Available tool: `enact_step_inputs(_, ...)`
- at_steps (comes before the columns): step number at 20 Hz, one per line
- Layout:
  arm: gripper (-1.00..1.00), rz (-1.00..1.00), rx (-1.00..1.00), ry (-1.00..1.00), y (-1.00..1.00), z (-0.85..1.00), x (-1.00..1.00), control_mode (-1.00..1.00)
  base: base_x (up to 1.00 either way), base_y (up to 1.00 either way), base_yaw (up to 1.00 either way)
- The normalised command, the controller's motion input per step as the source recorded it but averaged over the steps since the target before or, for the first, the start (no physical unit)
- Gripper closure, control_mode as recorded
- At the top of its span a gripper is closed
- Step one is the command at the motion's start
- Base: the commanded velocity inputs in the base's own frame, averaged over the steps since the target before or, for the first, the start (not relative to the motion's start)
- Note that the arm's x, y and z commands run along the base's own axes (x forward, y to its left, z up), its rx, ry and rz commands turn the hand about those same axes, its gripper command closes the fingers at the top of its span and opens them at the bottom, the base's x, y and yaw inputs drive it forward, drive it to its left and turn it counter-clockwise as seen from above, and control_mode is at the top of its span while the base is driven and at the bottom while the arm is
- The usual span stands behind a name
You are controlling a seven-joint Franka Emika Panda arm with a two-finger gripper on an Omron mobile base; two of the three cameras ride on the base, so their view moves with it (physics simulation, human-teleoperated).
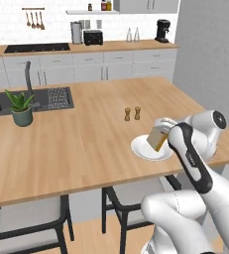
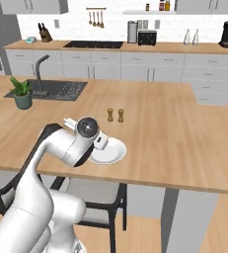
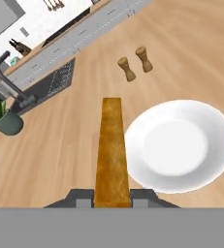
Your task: Start the toaster. Once the lever pops up, take the bread to the plate on the dining counter.
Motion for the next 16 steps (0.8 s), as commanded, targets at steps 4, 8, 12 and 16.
enact_step_inputs(4, 1.0, 0.0, 0.0, 0.07, -0.24, -0.25, 0.46, -1.0, 0.0, 0.0, 0.0)
enact_step_inputs(8, 1.0, 0.0, 0.0, 0.13, -0.07, -0.18, 0.41, -1.0, 0.0, 0.0, 0.0)
enact_step_inputs(12, 1.0, -0.02, 0.0, 0.03, 0.0, -0.46, 0.29, -1.0, 0.0, 0.0, 0.0)
enact_step_inputs(16, 1.0, -0.01, 0.0, -0.01, 0.0, -0.37, 0.34, -1.0, 0.0, 0.0, 0.0)
